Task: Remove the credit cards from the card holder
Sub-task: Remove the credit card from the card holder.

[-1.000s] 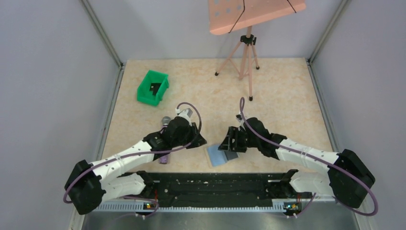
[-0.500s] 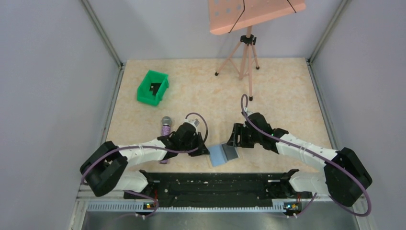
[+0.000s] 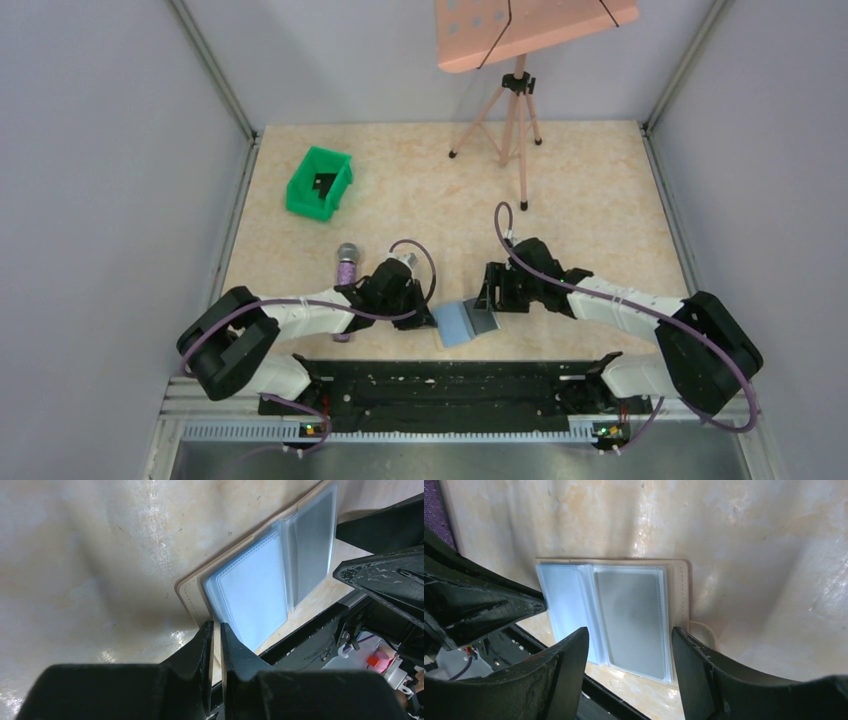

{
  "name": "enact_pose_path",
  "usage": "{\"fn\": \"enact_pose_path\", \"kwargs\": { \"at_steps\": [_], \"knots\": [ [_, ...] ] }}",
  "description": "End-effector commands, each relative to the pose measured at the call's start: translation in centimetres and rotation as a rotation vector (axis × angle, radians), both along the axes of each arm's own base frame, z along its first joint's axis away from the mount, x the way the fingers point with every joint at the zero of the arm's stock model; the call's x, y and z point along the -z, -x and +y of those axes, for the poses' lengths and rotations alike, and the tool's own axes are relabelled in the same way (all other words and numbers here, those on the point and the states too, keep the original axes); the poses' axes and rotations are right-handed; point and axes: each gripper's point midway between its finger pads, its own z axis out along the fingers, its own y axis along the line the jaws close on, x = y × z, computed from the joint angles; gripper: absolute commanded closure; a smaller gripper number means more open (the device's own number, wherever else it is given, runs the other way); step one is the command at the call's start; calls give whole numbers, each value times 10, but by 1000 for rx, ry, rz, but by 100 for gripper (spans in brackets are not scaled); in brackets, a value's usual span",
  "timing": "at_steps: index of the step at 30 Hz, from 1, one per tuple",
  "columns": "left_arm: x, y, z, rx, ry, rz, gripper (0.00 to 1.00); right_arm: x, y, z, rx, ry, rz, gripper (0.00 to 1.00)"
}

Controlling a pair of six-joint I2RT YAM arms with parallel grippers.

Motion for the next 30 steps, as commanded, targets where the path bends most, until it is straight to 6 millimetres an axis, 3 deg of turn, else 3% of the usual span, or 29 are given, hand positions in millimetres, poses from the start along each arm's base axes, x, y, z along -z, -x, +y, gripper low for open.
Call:
{"fn": "enact_pose_path", "kwargs": {
  "at_steps": [1, 10, 21, 30],
  "knots": [
    [1, -1, -1, 8, 2, -9, 85, 1, -1, 4, -9, -36, -8, 38],
    [1, -1, 0, 6, -4, -11, 86, -9, 5, 15, -49, -116, -7, 39],
    [-4, -1, -1, 8, 4, -16, 86, -48, 2, 31, -73, -241, -62, 43],
    [-5, -1, 0, 4, 2, -15, 86, -51, 7, 30, -81, -243, -44, 46]
  ]
}}
